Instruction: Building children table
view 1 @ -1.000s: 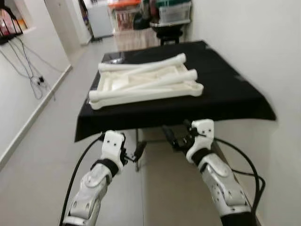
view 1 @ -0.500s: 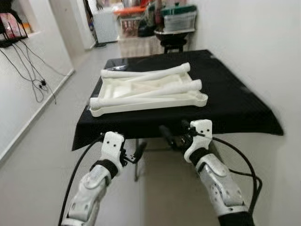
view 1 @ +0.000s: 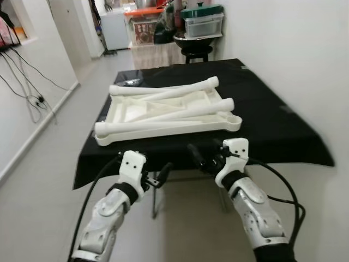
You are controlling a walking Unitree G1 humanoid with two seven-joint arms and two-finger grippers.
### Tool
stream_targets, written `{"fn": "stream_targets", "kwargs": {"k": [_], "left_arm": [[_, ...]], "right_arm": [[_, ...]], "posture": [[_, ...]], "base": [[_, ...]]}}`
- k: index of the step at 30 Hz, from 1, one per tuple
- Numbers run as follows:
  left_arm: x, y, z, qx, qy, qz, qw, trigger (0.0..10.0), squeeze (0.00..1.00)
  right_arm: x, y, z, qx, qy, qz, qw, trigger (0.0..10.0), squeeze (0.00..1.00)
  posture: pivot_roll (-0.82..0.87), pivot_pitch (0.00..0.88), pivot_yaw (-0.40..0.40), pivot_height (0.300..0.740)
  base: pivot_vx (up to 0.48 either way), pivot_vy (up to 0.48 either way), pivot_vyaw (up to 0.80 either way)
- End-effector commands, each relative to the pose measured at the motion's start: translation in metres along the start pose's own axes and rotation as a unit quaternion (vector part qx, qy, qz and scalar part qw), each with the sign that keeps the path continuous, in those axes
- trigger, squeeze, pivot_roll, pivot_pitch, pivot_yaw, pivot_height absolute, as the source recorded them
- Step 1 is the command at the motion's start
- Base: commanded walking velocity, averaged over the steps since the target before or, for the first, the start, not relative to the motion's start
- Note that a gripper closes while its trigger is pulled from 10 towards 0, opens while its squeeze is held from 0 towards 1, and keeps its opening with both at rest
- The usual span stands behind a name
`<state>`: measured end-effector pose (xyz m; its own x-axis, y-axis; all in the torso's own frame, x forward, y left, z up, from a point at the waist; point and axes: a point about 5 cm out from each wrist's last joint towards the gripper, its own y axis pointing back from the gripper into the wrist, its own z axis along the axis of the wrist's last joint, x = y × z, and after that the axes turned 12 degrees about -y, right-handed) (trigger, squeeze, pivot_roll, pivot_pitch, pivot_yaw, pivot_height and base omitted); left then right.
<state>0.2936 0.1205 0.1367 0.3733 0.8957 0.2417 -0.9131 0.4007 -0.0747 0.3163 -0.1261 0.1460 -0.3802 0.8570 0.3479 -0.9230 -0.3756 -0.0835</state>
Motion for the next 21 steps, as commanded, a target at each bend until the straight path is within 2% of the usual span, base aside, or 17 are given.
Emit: {"fn": "stream_targets", "kwargs": {"k": [1, 12, 21], "left_arm": [[0.0070, 0.0045, -0.0068, 0.017, 0.000, 0.009, 1.000, 10.0, 0.00], [0.0066, 0.0039, -0.0081, 0.016, 0.004, 0.008, 1.000, 10.0, 0.00], [0.0051, 0.0042, -0.0088, 0.015, 0.005, 0.008, 1.000, 10.0, 0.00]], "right_arm": [[0.0071, -0.0024, -0.0058, 0.008, -0.014, 0.011, 1.000, 10.0, 0.00], [0.0065, -0.0020, -0.0088, 0.012, -0.016, 0.011, 1.000, 10.0, 0.00], [0.0061, -0.0008, -0.0111, 0.014, -0.021, 0.012, 1.000, 10.0, 0.00]], "posture": [[-0.05, 0.000, 0.036, 0.740], [-0.05, 0.000, 0.038, 0.740], [-0.05, 0.000, 0.030, 0.740]], "base": [[0.240, 0.000, 0.00], [0.240, 0.000, 0.00], [0.349, 0.000, 0.00]]}}
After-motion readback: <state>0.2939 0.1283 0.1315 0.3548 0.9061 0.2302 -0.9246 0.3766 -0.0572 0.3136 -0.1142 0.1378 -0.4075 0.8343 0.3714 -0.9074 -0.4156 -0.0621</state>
